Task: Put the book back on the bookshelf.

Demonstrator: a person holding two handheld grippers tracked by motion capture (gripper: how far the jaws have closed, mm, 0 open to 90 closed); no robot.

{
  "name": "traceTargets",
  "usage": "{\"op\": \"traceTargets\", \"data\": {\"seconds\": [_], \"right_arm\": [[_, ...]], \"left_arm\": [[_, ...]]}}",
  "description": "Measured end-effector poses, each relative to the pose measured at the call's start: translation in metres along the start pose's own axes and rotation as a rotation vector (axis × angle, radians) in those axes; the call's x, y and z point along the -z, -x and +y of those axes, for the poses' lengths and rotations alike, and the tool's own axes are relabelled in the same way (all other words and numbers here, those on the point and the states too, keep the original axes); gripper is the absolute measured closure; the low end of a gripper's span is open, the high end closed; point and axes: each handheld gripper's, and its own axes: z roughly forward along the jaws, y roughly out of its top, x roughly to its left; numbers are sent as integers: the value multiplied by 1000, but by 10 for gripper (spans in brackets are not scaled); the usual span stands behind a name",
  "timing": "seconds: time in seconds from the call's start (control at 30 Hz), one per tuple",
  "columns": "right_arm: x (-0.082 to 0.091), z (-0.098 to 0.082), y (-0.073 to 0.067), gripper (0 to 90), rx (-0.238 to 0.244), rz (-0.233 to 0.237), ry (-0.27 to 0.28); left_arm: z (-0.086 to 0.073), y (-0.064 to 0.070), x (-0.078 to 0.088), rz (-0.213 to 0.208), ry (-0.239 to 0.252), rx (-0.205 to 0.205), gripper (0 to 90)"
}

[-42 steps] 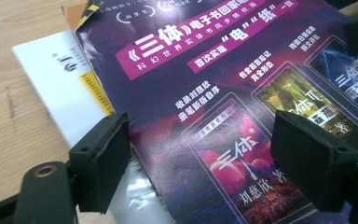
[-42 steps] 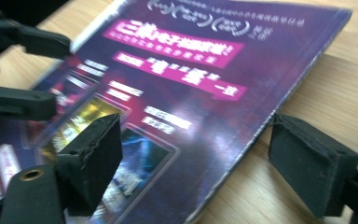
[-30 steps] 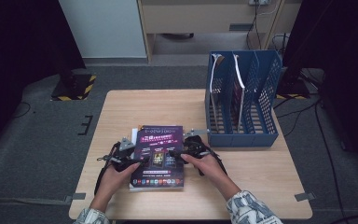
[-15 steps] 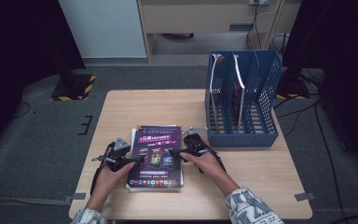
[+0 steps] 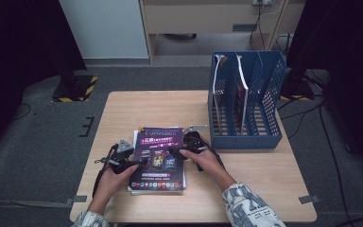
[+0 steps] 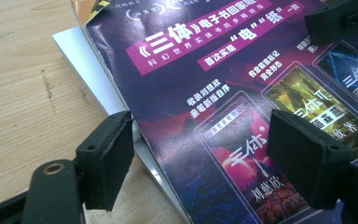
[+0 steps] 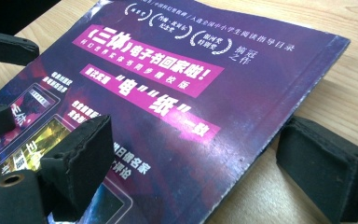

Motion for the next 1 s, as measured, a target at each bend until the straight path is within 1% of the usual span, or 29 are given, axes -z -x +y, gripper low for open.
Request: {"op": "traceTargets", "data": {"seconds": [0.07, 0.2, 0.23, 0.27, 0.3, 0.37, 0.4, 0.47, 0.57, 0.6, 0.67, 0.7, 0.73, 0.9, 0.93, 1.0], "right_arm": [[0, 0, 0, 126, -6, 6, -1], [2, 3, 1, 206, -33, 33, -22], [3, 4, 0, 208, -33, 38, -27], [5, 5, -2, 216, -14, 31, -20], [7, 6, -4, 222, -12, 29, -10], [14, 11, -7, 236, -12, 41, 20], [16, 13, -9, 238, -7, 47, 25], [22, 18, -16, 239, 21, 63, 35], [25, 24, -21, 243, 37, 78, 43], [25, 26, -22, 246, 36, 82, 41], [25, 29, -24, 254, 50, 83, 34], [24, 29, -24, 263, 45, 88, 30], [23, 30, -24, 268, 51, 92, 22], [15, 31, -25, 268, 43, 97, -18], [14, 32, -25, 269, 47, 95, -20], [11, 33, -25, 274, 38, 98, -30]], "left_arm": [[0, 0, 0, 2, -2, -3, 228], [1, 0, 0, 2, -8, -8, 230], [1, 0, 0, -2, -6, -10, 234], [1, 1, 1, -2, -7, -13, 248], [1, 1, 1, -2, -7, -14, 248], [1, 0, 1, -5, -7, -13, 247], [1, -1, 1, -5, -10, -11, 246], [0, -2, 2, -9, -10, -3, 245], [-1, -3, 2, -14, -10, 7, 245], [-1, -3, 2, -15, -10, 8, 245], [-1, -3, 2, -13, -9, 7, 245], [-1, -3, 2, -13, -10, 8, 245], [-1, -3, 2, -13, -9, 8, 245], [-1, -3, 2, -13, -7, 12, 244], [-2, -3, 2, -13, -5, 13, 244], [-2, -3, 2, -14, -8, 11, 244]]}}
